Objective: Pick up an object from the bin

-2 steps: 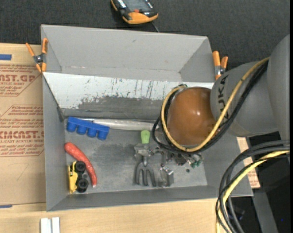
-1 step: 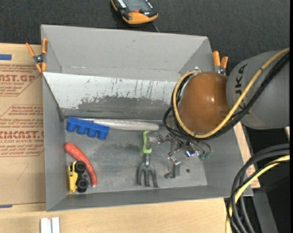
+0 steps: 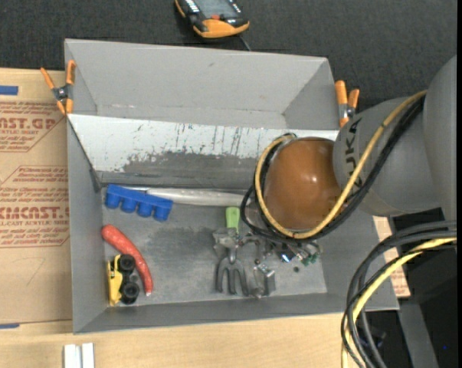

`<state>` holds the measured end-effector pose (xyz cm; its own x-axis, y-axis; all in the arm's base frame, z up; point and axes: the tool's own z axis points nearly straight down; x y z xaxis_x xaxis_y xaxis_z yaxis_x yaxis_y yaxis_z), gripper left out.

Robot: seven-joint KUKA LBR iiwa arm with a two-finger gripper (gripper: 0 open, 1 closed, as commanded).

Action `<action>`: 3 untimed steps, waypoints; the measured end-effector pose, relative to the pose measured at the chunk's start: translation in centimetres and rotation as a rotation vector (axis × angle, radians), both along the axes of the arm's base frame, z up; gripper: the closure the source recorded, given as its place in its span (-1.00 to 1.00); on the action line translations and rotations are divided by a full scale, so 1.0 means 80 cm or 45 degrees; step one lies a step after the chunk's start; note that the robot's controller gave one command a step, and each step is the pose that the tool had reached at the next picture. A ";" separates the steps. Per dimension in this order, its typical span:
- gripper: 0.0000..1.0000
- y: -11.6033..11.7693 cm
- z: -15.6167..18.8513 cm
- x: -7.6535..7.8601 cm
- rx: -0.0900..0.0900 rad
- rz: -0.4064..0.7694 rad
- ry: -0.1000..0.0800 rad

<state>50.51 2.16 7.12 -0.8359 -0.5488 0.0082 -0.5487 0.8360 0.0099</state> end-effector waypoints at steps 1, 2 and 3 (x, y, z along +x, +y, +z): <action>-1.00 -0.005 -0.001 -0.013 0.003 0.244 -0.022; 1.00 0.000 0.000 -0.002 0.004 0.022 -0.009; 1.00 0.000 0.000 -0.002 0.004 0.022 -0.009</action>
Offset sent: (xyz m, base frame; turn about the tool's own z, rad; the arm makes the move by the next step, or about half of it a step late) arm -0.0020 -0.0010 0.0005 -0.0185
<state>50.32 2.17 7.15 -0.8263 -0.5632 0.0007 -0.5632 0.8263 0.0085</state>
